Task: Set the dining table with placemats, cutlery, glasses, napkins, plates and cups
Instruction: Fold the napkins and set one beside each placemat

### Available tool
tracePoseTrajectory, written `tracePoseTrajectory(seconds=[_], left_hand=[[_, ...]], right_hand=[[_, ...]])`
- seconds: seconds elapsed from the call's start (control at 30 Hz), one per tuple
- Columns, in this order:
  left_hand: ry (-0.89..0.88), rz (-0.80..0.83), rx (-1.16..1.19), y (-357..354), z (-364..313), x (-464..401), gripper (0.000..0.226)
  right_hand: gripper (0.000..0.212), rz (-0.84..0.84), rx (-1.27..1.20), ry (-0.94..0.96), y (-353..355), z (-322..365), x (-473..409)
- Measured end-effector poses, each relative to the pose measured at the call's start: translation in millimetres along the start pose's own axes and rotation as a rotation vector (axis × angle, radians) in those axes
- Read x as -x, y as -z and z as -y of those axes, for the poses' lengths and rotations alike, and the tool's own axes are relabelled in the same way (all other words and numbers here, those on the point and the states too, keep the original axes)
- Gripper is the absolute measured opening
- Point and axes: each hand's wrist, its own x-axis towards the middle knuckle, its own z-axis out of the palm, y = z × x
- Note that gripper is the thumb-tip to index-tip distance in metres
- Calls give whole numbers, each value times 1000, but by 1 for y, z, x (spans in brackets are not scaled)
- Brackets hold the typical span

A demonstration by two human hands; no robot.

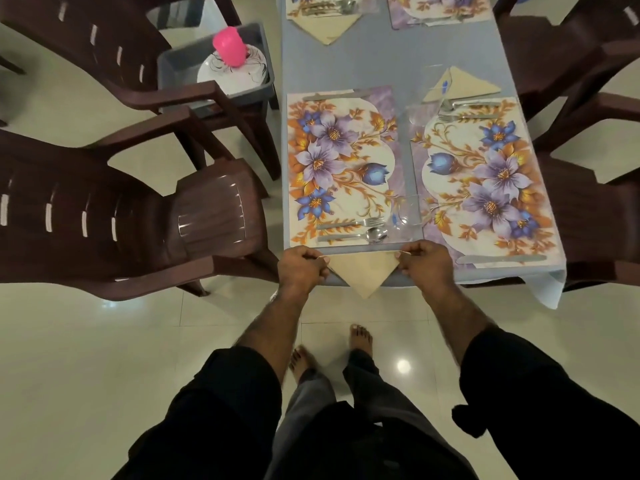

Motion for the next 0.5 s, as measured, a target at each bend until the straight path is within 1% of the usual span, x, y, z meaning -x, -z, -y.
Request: tracePoseTrajectory(seconds=[0.4, 0.5], left_hand=[[41, -82, 14, -10, -5, -14, 17], [44, -96, 22, -11, -5, -14, 23]], right_hand=[[13, -93, -16, -74, -8, 6, -15], [19, -100, -3, -83, -9, 6, -14]])
